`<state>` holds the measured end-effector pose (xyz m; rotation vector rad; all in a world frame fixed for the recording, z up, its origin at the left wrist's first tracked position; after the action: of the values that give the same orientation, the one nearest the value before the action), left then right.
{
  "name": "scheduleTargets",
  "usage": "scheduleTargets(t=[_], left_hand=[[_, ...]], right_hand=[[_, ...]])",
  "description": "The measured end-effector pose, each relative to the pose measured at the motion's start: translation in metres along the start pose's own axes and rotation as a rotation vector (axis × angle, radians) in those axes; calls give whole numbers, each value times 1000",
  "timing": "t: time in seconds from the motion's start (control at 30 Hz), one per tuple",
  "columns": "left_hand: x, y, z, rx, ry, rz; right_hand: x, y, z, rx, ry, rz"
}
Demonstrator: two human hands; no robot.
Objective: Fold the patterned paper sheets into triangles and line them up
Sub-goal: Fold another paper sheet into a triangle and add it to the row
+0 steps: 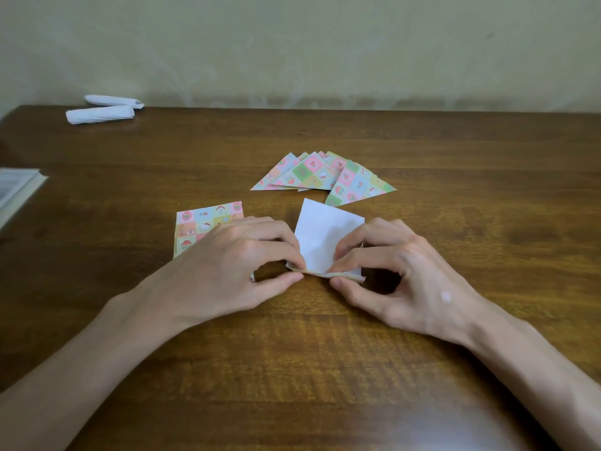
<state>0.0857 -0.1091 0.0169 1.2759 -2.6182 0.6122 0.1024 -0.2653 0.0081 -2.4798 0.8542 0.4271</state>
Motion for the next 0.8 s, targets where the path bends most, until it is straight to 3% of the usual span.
scheduleTargets(t=[0.17,0.43,0.67,0.8], left_hand=[[-3,-1,1,7,5,-28],[-28,0,9,-21,151,-305],[-23,-4,14,-66,123,-327],[-21,-6,15,-64,159,-356]], right_hand=[[3,0,0,6,-25,27],[13,-2,-1,44,-171,124],[20,-7,-5,138,-332,245],[23,-9,2,124,-306,299]])
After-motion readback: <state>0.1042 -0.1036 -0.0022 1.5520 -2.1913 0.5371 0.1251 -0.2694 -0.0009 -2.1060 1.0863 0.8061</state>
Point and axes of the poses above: each hand's wrist, its own y-axis away from the middle knuckle, its own z-axis out of the palm, x = y × z, the point moved 9 cm from there along -y, towards the middle knuckle, and after that the axes turned 2 degrees about -z, right-handed, at the moved point
